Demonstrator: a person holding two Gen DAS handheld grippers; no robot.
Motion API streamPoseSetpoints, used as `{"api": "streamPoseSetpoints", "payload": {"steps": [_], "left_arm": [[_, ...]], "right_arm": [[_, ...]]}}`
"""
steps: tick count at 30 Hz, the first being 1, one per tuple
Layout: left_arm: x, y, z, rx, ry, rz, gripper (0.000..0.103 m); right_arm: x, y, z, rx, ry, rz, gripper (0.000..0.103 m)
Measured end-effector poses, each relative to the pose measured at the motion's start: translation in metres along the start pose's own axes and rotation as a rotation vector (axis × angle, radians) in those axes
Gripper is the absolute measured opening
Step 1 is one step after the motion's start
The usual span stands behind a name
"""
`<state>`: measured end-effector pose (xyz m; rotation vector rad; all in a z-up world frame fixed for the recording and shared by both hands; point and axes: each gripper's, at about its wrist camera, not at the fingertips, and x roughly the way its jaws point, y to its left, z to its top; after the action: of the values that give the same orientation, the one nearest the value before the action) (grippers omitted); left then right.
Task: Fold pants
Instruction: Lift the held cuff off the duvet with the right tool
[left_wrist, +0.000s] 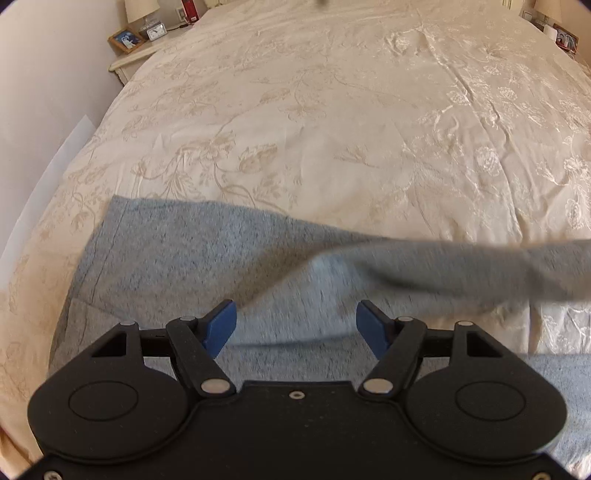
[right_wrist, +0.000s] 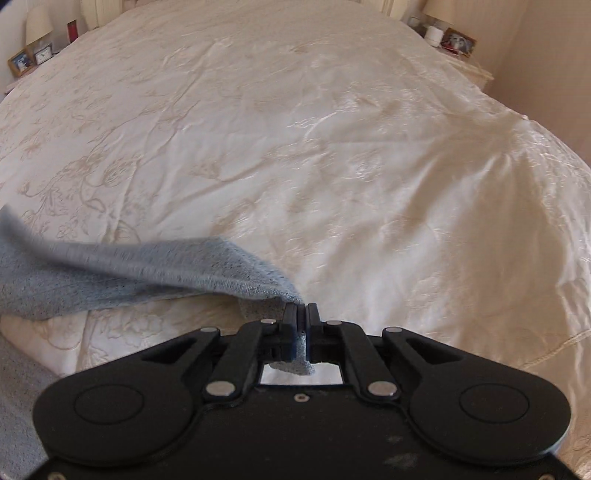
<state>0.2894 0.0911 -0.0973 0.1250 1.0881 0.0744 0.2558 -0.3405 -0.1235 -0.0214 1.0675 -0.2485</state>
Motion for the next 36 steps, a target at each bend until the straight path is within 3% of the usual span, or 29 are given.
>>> {"api": "streamPoseSetpoints", "payload": {"steps": [6,10,14,18,20,22,27,32,34,36], "left_arm": [[0.039,0.015,0.046,-0.013,0.018,0.004,0.073],[0.072,0.012,0.063,-0.001,0.052,-0.012,0.073],[0.105,-0.006,0.063,0.076,0.134,-0.025,0.073],[0.124,-0.025,0.053,0.170,0.125,0.033,0.073],[0.133,-0.034,0.050,0.225,0.120,0.064,0.073],[0.141,-0.038,0.046,0.240,0.123,0.072,0.072],[0.155,-0.032,0.051,0.142,0.166,0.030,0.062],[0.154,-0.027,0.055,0.103,0.184,0.016,0.062],[0.152,-0.027,0.055,0.111,0.183,0.012,0.062],[0.152,-0.022,0.058,0.107,0.183,0.004,0.062]], "right_arm": [[-0.008,-0.033,0.000,0.070,-0.020,-0.067,0.001],[0.001,-0.040,-0.004,0.133,0.005,-0.032,0.001],[0.005,-0.038,-0.012,0.201,0.032,0.051,0.010],[0.015,-0.027,-0.017,0.230,0.078,0.113,0.013],[0.017,-0.018,-0.021,0.200,0.091,0.129,0.022],[0.020,-0.004,-0.027,0.116,0.114,0.115,0.024],[0.040,0.021,-0.042,-0.049,0.133,0.051,0.027],[0.066,0.016,-0.033,0.035,0.143,0.059,0.032],[0.077,0.011,-0.028,0.078,0.143,0.100,0.030],[0.074,0.006,-0.026,0.109,0.113,0.131,0.015]]}}
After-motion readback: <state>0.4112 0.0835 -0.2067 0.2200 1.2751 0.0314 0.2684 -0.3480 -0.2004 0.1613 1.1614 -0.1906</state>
